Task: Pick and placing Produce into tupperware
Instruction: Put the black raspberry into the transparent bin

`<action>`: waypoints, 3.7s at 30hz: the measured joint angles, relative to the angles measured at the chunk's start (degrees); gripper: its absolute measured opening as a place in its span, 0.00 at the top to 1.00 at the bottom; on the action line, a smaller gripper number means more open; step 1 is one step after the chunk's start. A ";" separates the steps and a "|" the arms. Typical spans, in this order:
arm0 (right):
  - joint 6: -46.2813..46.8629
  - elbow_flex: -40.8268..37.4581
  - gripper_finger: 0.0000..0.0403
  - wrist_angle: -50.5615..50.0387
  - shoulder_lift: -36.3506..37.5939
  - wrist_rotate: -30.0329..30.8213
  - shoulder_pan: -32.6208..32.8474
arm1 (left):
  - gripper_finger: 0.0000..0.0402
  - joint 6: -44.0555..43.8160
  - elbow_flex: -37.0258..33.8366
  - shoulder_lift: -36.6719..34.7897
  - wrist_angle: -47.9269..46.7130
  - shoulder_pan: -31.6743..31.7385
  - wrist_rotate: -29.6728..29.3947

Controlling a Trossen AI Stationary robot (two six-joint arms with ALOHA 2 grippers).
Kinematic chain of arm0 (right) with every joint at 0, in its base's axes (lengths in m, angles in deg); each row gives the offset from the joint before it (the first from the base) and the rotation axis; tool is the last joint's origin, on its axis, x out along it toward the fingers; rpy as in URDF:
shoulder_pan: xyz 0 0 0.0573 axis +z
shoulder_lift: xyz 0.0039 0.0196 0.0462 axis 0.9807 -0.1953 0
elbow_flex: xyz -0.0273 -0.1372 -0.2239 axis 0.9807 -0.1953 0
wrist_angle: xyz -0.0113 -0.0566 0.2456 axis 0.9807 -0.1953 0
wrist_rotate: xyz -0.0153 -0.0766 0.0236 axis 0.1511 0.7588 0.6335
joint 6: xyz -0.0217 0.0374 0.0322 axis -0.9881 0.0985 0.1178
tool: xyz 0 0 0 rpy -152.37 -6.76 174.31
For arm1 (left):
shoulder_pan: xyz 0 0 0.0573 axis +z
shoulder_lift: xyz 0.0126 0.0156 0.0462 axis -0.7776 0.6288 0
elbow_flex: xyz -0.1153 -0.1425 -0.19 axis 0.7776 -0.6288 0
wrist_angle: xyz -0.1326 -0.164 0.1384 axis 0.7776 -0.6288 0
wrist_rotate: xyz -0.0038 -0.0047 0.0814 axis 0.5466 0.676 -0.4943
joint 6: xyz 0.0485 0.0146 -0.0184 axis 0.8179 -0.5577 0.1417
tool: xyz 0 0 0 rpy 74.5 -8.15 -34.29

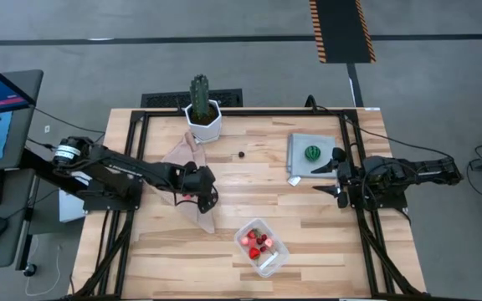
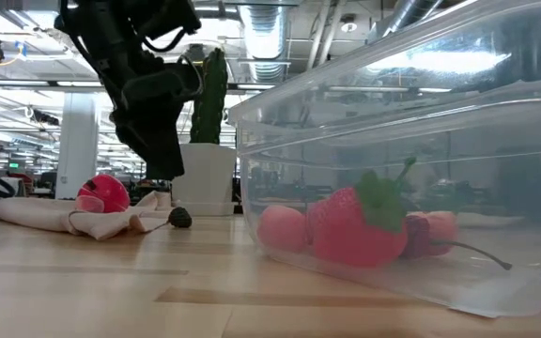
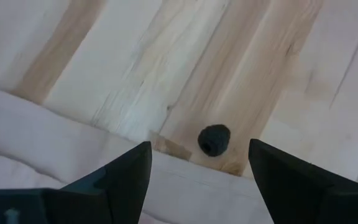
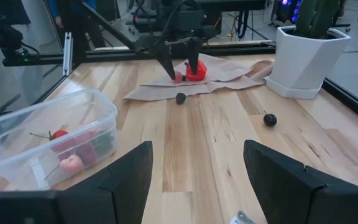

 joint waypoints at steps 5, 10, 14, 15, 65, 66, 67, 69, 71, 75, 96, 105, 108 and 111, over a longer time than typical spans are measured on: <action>-0.01 0.00 0.32 0.00 -0.01 -0.01 0.00 | 0.35 1.38 -0.02 0.01 0.31 1.73 1.69; -0.01 0.00 0.32 0.00 -0.01 -0.01 0.02 | 0.35 1.28 -0.02 0.01 0.34 1.92 1.79; 0.00 0.00 0.32 0.00 0.01 -0.01 0.02 | 0.35 0.48 -0.02 0.01 0.94 1.90 1.69; -0.01 0.00 0.32 0.00 0.01 0.00 0.00 | 0.35 0.14 -0.02 0.01 0.96 1.90 1.66; -0.01 -0.02 0.32 0.00 0.01 0.01 0.02 | 0.45 -0.06 -0.10 11.63 8.53 1.00 2.54; -0.01 -0.02 0.32 0.00 0.01 -0.01 0.02 | 0.47 -0.43 -0.09 11.94 8.81 1.00 2.57; 0.01 -0.02 0.32 0.00 -0.01 0.01 0.00 | 0.48 -0.75 -0.09 12.09 8.61 1.00 2.64; -0.01 -0.02 0.32 0.00 0.01 0.00 0.01 | 0.51 -0.76 -0.05 12.67 9.14 1.00 2.60; 0.00 -0.02 0.32 0.00 0.00 -0.01 0.00 | 0.53 -0.78 -0.02 12.95 9.13 1.00 2.28; 0.00 -0.02 0.32 0.01 0.01 0.00 0.00 | 0.59 -0.78 -0.02 12.95 9.31 1.02 2.14; -0.01 -0.02 0.32 0.00 0.00 0.00 0.01 | 0.73 -1.00 0.13 12.68 10.01 1.02 4.01; 0.01 -0.02 0.32 0.00 0.00 0.00 0.02 | 0.73 -0.21 0.13 12.68 18.30 0.14 6.85; 0.01 -0.02 0.32 0.00 -0.01 -0.01 0.02 | 0.73 -0.32 0.49 12.68 20.05 -0.48 8.10; 0.00 -0.02 0.32 0.00 0.01 0.00 0.00 | 0.73 0.26 1.93 12.68 20.56 -1.59 8.18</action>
